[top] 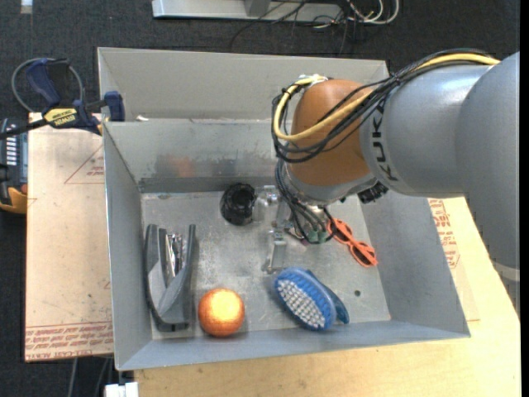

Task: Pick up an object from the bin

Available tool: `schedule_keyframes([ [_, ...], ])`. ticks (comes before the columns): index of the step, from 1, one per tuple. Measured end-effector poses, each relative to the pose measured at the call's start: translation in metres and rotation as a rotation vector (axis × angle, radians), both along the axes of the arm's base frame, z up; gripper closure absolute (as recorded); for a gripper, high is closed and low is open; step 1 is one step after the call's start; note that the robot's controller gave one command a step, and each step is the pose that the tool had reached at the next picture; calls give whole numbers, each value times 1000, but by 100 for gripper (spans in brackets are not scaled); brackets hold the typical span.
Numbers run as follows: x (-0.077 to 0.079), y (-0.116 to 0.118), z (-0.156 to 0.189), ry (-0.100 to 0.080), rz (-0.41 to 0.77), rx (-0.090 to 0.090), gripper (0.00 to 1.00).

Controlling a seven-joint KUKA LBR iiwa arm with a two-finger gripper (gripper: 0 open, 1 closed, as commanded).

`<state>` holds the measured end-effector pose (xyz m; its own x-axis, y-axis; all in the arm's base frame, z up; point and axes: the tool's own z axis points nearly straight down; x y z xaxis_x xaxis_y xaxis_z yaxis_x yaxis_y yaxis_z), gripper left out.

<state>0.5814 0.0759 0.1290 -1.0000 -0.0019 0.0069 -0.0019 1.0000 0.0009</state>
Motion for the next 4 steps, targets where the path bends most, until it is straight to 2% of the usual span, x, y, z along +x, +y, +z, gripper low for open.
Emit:
schedule_keyframes([
  [1, 2, 0, 5, -8, -3, 1, 0],
  [2, -59, -91, -59, -4, 210, 3, 0],
  [3, -50, -166, 5, -19, 14, 2, 0],
  [4, -77, -170, -30, 2, 347, 6, 0],
])
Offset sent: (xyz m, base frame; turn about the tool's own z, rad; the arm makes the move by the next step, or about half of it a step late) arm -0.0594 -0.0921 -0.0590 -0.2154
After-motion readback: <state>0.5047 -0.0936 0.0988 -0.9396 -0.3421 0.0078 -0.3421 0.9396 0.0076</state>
